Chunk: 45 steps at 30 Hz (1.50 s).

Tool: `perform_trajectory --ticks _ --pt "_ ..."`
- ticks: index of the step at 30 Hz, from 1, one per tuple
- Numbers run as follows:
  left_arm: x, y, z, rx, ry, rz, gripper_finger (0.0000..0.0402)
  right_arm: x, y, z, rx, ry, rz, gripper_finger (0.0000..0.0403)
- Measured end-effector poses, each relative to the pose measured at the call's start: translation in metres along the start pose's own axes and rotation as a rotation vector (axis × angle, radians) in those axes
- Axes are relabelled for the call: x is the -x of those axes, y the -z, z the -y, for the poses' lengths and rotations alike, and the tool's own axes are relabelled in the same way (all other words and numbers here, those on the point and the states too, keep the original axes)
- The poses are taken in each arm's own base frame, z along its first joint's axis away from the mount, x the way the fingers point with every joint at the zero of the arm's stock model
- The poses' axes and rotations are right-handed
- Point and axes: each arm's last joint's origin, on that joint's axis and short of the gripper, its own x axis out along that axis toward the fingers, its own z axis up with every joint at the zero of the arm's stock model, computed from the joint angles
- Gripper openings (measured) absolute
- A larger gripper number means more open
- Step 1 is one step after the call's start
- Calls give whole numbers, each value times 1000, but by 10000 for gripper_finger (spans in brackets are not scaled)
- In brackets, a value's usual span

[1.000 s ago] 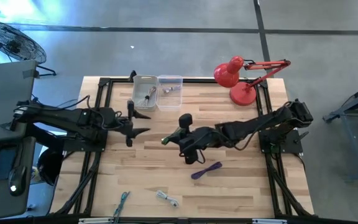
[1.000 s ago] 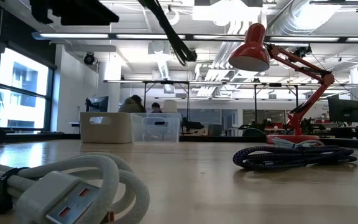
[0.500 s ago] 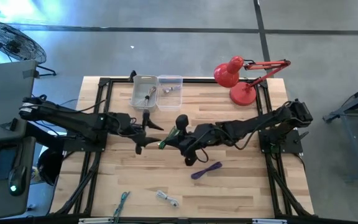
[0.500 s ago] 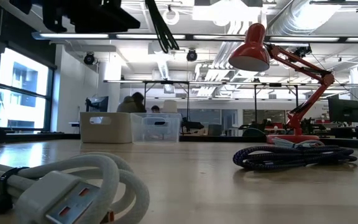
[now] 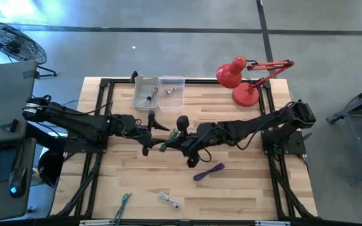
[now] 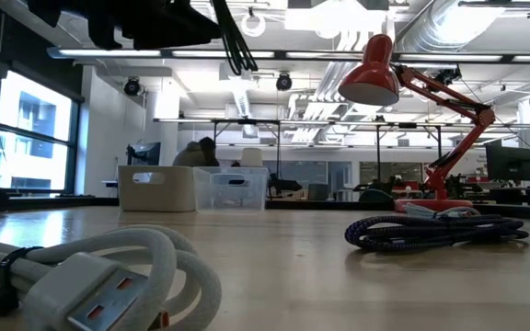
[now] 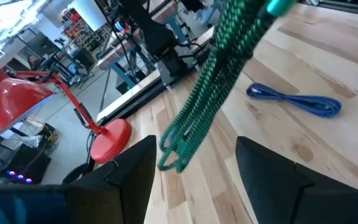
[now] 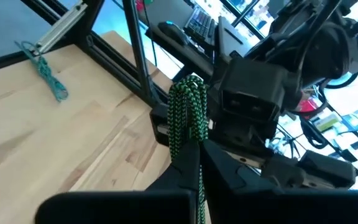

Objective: Pick & Place USB Port
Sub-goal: Put the green patterned charger cable into the gray bin

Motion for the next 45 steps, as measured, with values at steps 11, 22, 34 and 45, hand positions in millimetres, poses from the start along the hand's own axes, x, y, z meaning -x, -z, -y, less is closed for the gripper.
perform_trajectory --ticks 11,22,34,45 --pt "0 -1 -1 0 -7 9 216 -18 17 1 6 -3 -10 0" --pt "-1 -1 -1 -2 -9 13 216 -19 20 8 17 17 -8 0" --pt "-7 4 4 -87 13 -18 108 -19 23 11 11 8 -1 0" --pt "-9 7 3 -119 -35 -76 10 -19 25 10 14 20 -38 0"
